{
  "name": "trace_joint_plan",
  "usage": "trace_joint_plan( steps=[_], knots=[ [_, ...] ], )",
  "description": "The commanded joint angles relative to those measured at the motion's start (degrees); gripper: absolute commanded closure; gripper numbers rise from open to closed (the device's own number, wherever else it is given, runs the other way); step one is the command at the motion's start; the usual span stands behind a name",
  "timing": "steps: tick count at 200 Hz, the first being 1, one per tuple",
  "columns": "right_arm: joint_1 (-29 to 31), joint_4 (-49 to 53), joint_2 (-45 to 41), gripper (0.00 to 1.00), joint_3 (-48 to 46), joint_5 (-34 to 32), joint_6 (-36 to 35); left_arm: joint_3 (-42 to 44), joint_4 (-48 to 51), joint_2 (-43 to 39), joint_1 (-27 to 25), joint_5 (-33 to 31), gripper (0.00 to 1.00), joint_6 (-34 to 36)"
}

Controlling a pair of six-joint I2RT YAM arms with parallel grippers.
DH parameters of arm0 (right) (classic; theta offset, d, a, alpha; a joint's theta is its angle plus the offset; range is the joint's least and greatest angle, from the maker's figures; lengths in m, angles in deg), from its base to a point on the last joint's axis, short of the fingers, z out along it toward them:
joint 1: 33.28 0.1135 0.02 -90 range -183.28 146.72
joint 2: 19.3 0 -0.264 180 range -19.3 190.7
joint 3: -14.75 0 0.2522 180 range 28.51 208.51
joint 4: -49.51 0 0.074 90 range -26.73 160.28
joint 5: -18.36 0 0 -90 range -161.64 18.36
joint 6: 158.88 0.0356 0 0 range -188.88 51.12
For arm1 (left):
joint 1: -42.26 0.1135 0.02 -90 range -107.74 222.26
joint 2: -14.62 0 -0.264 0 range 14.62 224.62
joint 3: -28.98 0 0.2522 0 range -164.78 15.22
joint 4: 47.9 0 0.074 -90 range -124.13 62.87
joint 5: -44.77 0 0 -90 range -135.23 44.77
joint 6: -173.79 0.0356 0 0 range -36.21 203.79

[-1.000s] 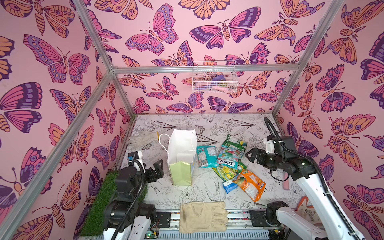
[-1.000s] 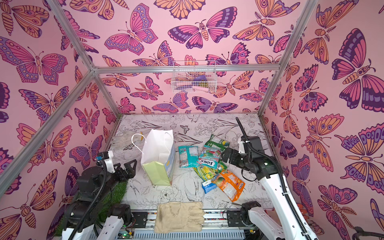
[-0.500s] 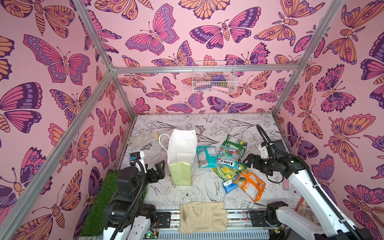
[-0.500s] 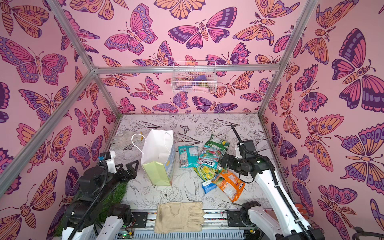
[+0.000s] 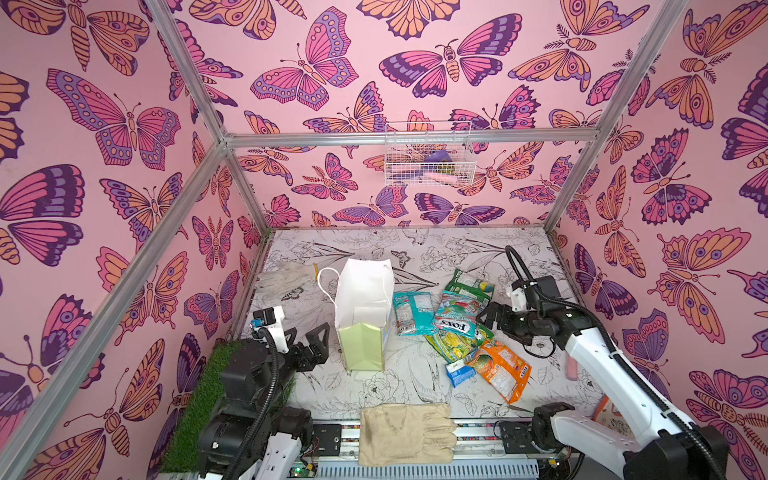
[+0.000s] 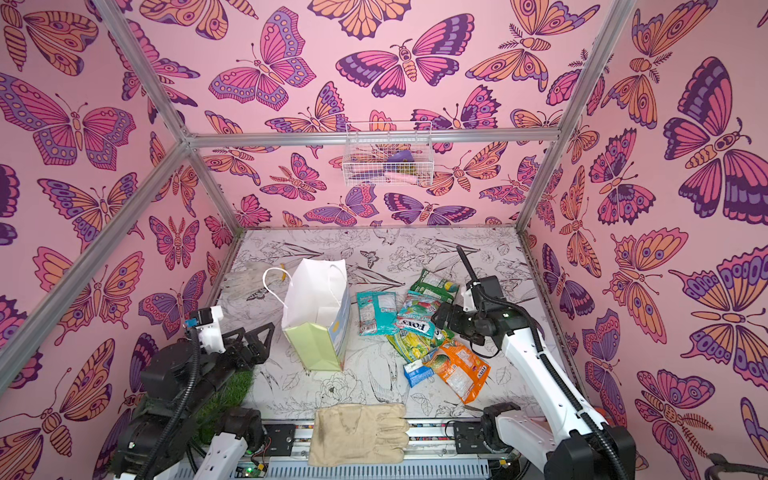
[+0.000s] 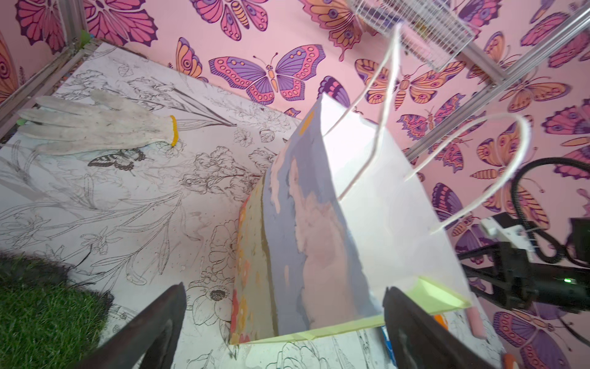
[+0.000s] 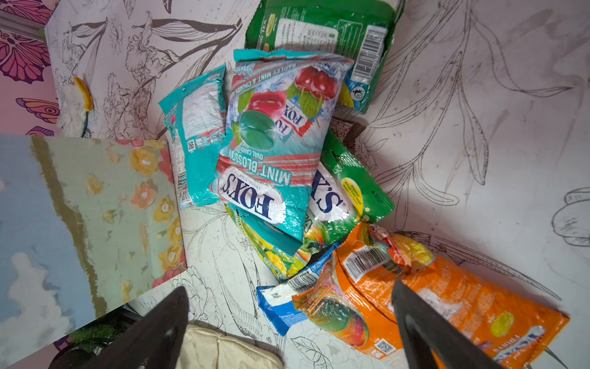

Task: Place the snacks into the paper bag

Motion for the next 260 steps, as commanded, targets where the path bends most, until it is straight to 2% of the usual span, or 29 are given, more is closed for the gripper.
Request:
trace_joint_plan(
  steps=[1,18,33,69,122,164,201,230,260],
  knots=[
    [0.4,-1.1,0.2,0.01,1.2,1.2,0.4,-6.6,2.3,2.7,-0.2,4.3,0.02,-0.3],
    [0.4,-1.2,0.6,0.01,1.2,1.2,0.5,-10.8,3.9,7.0,-0.2,8.4,0.02,0.3],
    [0.4,-1.5,0.7,0.01,1.3,1.2,0.9,-13.3,4.5,11.5,-0.3,10.6,0.07,0.1],
    [0.4,-2.1,0.7,0.0,1.9,1.2,1.7,-17.3,5.7,18.2,-0.3,6.8,0.11,1.0],
    [0.4,-2.8,1.8,0.0,2.6,1.7,1.1,-18.7,5.0,26.8,-1.2,5.8,0.21,1.2],
    [0.4,-5.2,3.0,0.0,2.0,3.0,1.6,-20.8,4.9,31.2,-8.4,-2.0,0.24,0.9],
    [0.5,-6.4,3.5,0.01,1.2,3.9,1.8,-21.6,5.0,35.6,-13.9,-10.5,0.31,1.3],
    [0.4,-5.1,3.3,0.01,1.9,2.6,0.8,-21.5,5.1,38.1,-15.4,-14.0,0.35,1.5],
    [0.4,-5.1,3.2,0.01,1.9,2.4,0.9,-21.5,5.0,40.3,-16.2,-16.3,0.45,1.3]
  ],
)
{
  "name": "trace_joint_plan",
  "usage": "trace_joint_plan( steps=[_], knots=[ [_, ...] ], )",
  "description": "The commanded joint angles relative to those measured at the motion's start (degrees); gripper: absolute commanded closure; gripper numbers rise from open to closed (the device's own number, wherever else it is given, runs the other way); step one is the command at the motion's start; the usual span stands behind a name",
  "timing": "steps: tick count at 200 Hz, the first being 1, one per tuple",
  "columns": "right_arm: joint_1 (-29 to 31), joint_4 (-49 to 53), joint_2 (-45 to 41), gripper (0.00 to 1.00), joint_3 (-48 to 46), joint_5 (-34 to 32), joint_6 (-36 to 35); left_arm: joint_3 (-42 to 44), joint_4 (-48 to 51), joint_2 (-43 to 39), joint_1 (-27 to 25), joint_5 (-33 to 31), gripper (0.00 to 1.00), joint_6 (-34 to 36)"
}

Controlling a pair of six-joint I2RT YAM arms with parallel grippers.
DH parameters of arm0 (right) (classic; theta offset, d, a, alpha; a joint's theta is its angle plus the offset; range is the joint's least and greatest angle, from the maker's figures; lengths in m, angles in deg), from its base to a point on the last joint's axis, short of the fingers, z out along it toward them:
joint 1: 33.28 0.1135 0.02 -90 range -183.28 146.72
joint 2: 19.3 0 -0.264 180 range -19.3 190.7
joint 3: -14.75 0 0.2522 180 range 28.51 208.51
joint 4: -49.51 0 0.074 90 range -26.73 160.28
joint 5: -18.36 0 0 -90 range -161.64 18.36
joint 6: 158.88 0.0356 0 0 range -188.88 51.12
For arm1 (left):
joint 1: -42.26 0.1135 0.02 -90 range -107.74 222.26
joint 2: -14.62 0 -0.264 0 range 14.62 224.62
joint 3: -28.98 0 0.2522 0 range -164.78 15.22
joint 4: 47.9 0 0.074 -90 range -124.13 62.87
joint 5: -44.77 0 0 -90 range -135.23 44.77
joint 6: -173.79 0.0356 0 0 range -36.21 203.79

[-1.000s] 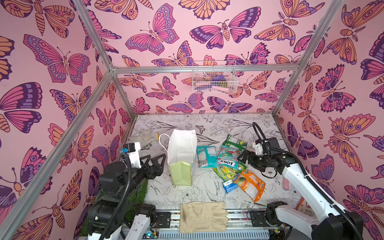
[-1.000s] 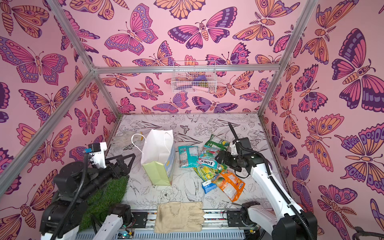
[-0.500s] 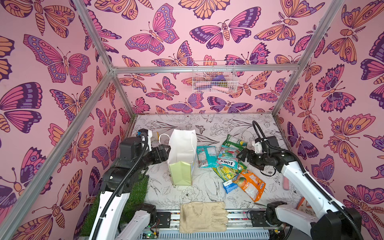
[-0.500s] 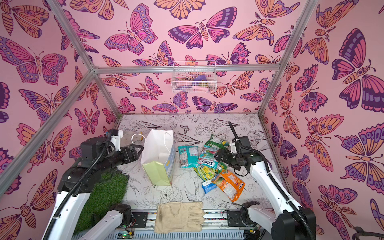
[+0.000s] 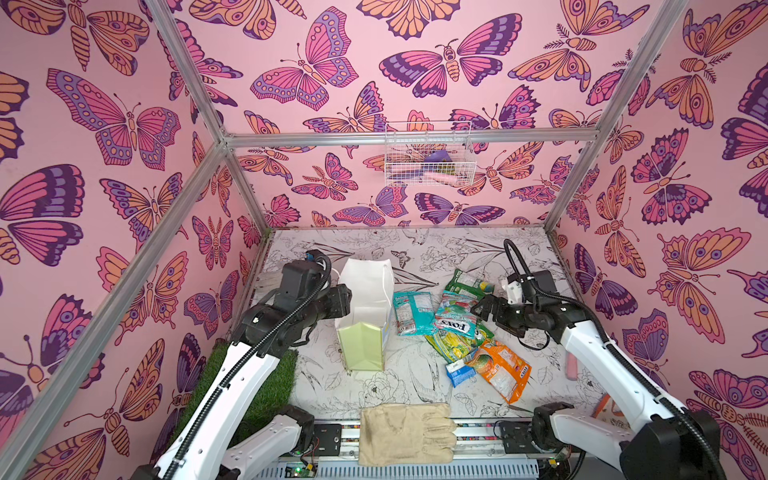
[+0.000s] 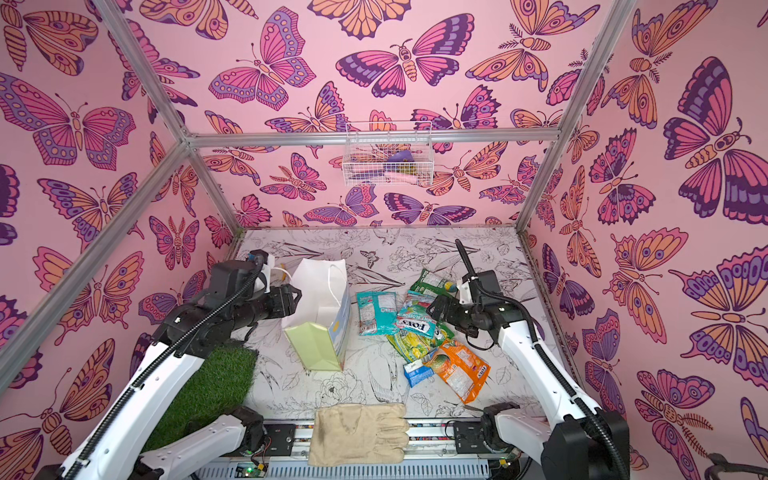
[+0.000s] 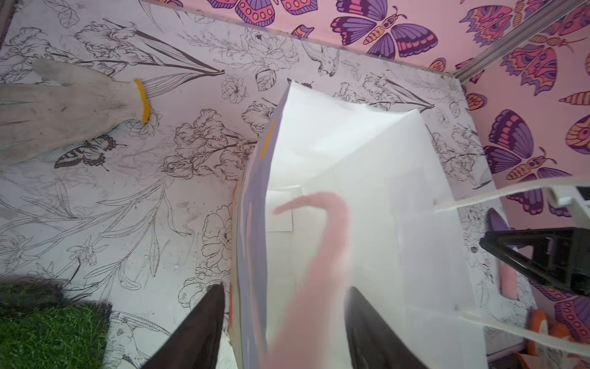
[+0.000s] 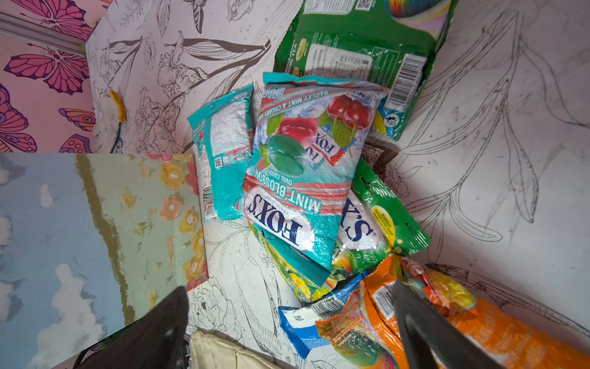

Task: Place the snacks into the paper bag

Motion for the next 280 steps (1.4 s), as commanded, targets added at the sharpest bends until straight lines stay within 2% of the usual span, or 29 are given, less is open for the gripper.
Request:
trace_joint_plan(
  steps=[1,42,72,105,136,183,247,280],
  knots=[
    [0.4,0.4,0.1,0.01,1.1,-0.4,-0.5,-0.8,0.8,1.1,-0.6,-4.5,0.45,0.3],
    [0.4,-1.8,-0.7,0.01,-0.3,0.9,0.8,-1.0,0.7,3.3,-0.8,-5.5,0.63,0.4],
    [0.4,-2.9,-0.3,0.01,-1.1,1.8,1.1,-1.3,0.6,4.4,-1.0,-6.3,0.72,-0.4],
    [0.4,-3.0,0.3,0.01,-1.3,2.7,1.2,-0.8,0.5,5.2,-1.3,-7.1,0.91,-1.0],
    [0.4,-0.4,-0.6,0.01,-0.3,1.2,0.3,-1.0,-0.1,5.0,-1.4,-7.7,0.95,-1.5],
    [0.4,2.7,-1.7,0.01,-0.6,-4.8,1.2,-2.7,-0.8,5.6,-1.4,-7.9,1.0,-0.7],
    [0.4,-1.1,2.2,0.02,-0.7,-1.7,4.4,-4.2,-1.6,6.4,-1.2,-8.7,1.0,0.1],
    [0.4,0.9,1.4,0.01,-1.1,-4.8,5.0,-4.3,-3.1,7.2,-1.2,-7.2,1.0,-0.6]
  ],
)
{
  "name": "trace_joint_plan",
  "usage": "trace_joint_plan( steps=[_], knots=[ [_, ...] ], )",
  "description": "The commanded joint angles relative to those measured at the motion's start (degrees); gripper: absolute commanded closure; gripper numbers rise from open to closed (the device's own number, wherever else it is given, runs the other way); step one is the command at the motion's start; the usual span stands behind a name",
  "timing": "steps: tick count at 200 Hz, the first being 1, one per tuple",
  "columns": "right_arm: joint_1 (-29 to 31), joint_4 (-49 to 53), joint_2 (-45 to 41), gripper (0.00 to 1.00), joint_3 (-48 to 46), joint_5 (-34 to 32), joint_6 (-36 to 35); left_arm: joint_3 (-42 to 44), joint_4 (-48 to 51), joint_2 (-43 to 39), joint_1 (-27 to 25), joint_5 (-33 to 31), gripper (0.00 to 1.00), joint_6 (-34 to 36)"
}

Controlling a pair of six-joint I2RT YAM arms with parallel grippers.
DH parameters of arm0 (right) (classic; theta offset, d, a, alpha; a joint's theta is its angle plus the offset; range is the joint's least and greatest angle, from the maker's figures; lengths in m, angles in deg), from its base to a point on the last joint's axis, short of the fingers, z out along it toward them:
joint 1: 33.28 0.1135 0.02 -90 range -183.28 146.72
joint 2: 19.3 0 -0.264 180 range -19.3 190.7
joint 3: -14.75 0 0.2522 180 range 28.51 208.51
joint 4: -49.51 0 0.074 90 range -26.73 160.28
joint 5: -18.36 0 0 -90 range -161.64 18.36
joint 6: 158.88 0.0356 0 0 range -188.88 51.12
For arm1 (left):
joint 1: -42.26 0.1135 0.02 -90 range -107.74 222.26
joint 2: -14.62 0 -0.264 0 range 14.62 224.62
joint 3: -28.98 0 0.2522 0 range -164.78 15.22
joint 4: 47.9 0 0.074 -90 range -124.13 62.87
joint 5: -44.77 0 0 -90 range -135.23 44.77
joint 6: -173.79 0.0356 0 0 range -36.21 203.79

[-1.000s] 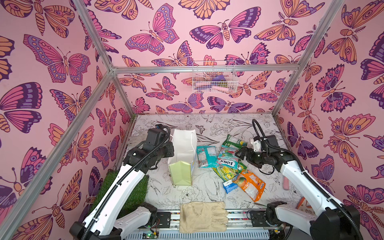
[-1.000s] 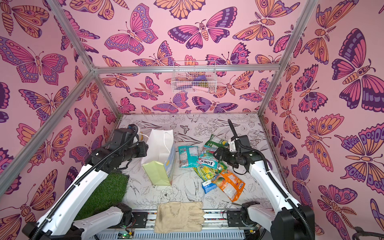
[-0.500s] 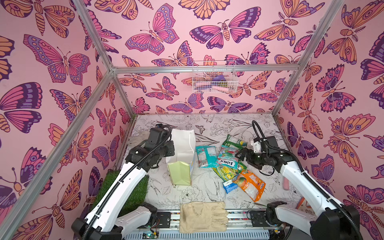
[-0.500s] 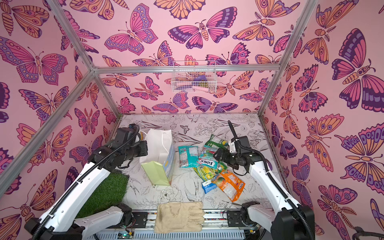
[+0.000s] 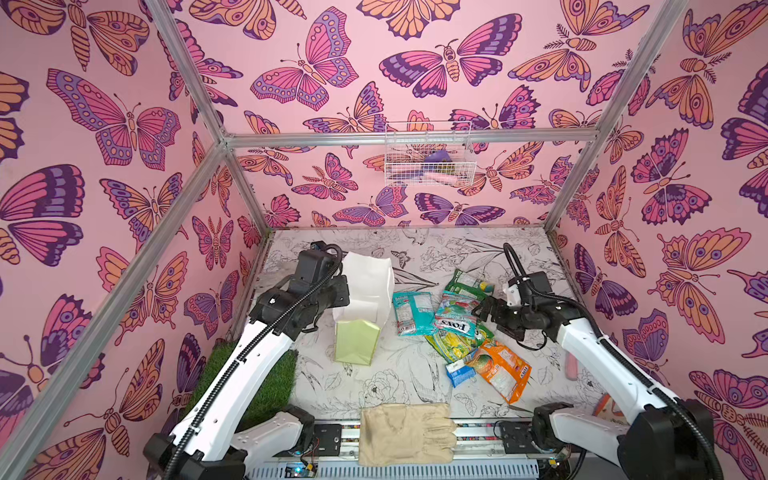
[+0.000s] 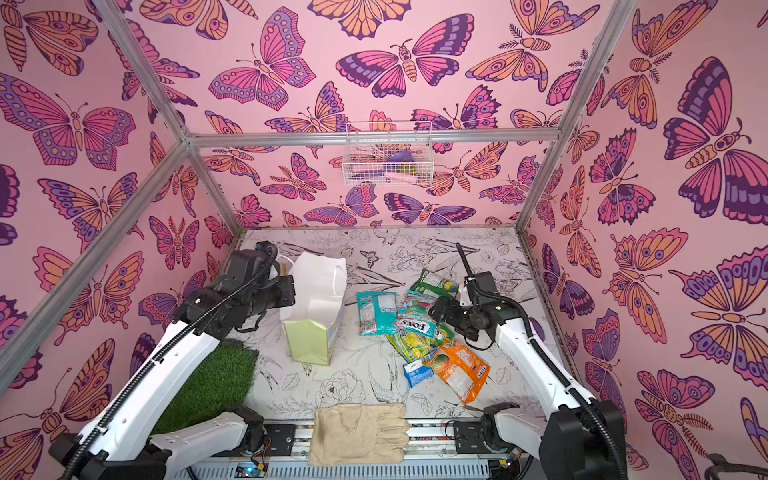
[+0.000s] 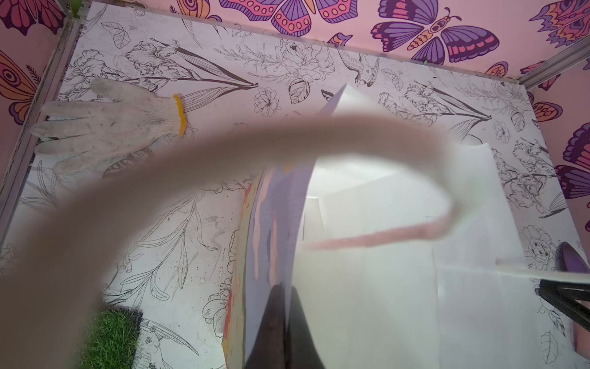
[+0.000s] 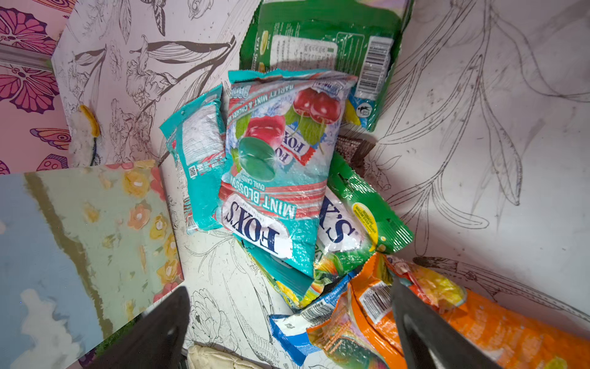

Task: Place the snacks into the paper bag

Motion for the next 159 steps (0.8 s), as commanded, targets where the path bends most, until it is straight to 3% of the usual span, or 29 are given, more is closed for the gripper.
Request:
trace_joint_plan(
  steps=[1,22,67,94,115,159],
  knots=[
    [0.4,1.3,-0.8,0.01,0.0,-2.3,1.3,-1.1,-2.0,0.5,-0.2,0.2,1.0,0.2],
    [0.4,3.2,-2.6,0.0,-1.5,-5.4,2.7,-0.9,-3.1,0.5,-0.2,1.0,1.0,-0.4],
    [0.3,7.5,-9.0,0.01,-8.0,-10.8,12.6,-0.5,-3.8,0.1,0.0,1.6,1.0,-1.1],
    [0.4,8.7,-12.5,0.01,-9.3,-13.5,13.7,0.2,-4.0,-0.6,0.1,1.7,1.0,-1.3],
    [0.3,6.3,-12.8,0.0,-9.2,-11.2,13.1,0.8,-4.0,-1.4,0.3,1.7,1.0,-1.6],
    [0.4,-0.8,-6.2,0.09,-6.1,-2.9,10.3,2.2,-4.0,-2.6,0.8,2.4,1.0,-2.6]
  ],
)
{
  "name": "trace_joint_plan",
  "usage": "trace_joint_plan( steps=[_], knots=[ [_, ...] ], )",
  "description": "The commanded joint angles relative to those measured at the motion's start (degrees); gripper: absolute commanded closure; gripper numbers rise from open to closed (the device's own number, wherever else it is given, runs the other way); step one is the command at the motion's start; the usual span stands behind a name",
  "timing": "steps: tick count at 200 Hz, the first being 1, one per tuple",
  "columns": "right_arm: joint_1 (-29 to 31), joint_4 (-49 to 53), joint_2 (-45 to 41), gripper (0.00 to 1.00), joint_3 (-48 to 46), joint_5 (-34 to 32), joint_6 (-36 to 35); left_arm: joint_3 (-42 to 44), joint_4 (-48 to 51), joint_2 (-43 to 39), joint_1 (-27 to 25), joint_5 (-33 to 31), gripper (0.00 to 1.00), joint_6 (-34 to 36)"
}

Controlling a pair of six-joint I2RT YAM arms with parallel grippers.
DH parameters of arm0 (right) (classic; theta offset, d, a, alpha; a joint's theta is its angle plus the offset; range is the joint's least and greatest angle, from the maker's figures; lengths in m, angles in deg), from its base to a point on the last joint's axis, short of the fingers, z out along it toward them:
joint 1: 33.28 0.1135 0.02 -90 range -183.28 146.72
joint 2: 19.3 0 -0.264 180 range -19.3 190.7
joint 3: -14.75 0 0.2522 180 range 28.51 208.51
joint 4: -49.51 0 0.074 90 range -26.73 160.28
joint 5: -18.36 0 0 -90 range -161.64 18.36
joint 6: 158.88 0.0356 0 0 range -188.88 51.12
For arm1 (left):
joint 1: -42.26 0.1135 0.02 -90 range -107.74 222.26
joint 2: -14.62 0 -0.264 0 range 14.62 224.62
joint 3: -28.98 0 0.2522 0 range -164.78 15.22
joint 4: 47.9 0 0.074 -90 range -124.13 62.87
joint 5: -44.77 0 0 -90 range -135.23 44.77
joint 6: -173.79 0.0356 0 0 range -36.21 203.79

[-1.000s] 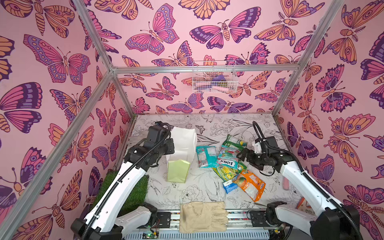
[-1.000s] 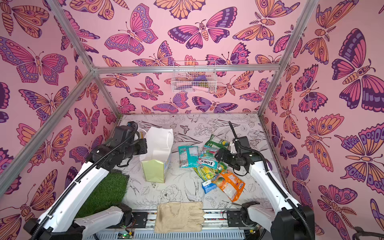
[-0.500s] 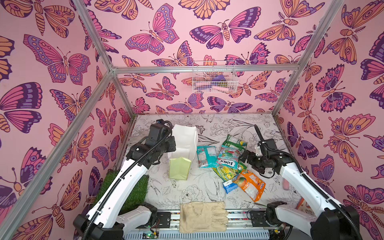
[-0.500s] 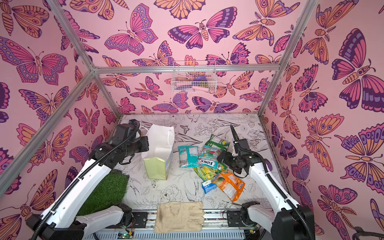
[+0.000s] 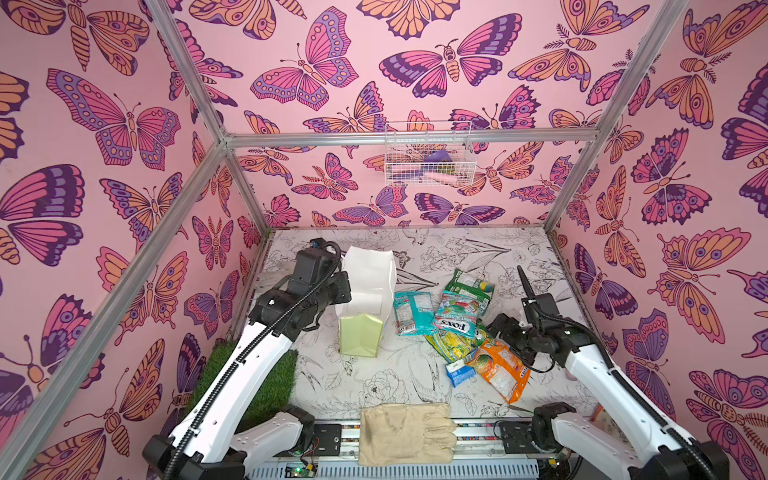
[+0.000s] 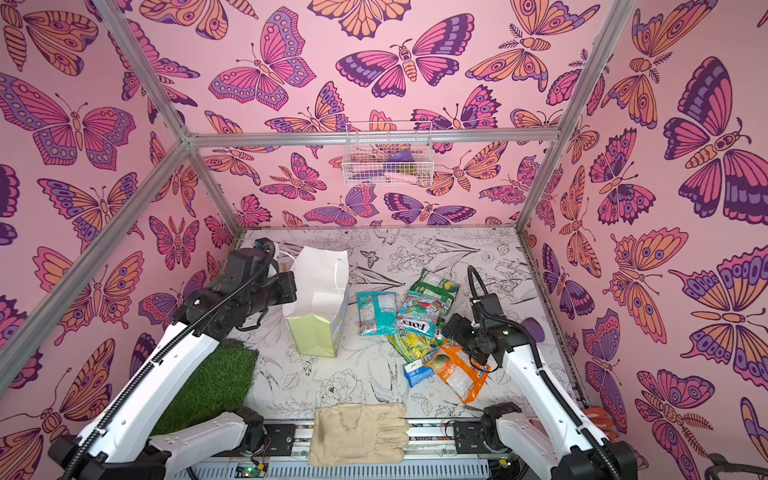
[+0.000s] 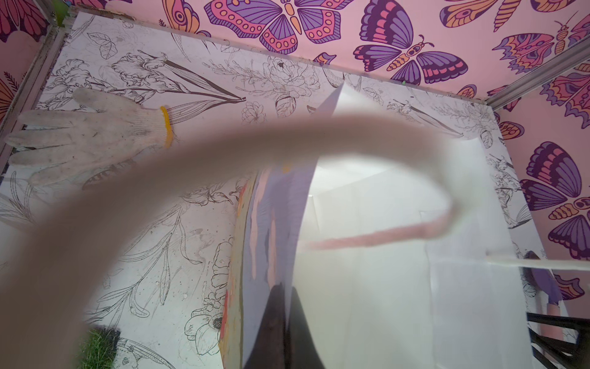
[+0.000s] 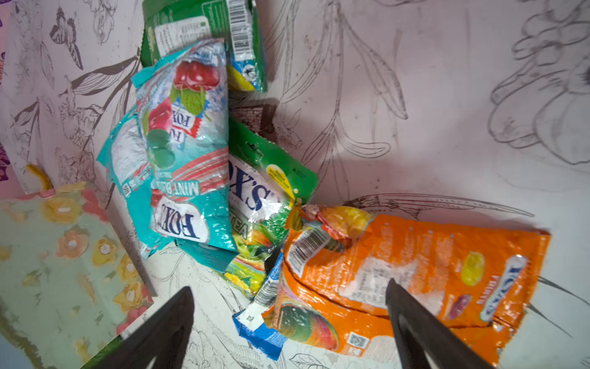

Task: Place the snacks into the paper bag

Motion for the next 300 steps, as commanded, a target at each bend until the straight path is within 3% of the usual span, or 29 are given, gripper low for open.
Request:
trace_joint_plan(
  steps=[1,127,187,252,300],
  knots=[
    [0.4,-3.9,3.5,0.09,3.1,3.9,-1.1,1.4,-0.6,-1.3,0.5,0.8,1.0,-1.2],
    [1.1,-16.7,22.9,0.25,8.0,10.2,-4.1,2.1,-0.6,-1.9,0.8,1.1,1.0,-2.3],
    [2.0,-20.3,28.2,0.37,9.4,10.8,-4.1,2.5,-0.6,-2.3,0.8,1.1,1.0,-3.1],
    [3.4,-22.5,30.5,0.43,9.8,8.9,-3.6,3.0,-0.5,-3.0,0.8,1.4,1.0,-3.6],
    [3.4,-22.6,31.3,0.59,10.0,8.5,-3.6,3.5,-0.6,-3.2,0.8,0.9,1.0,-4.1]
  ],
)
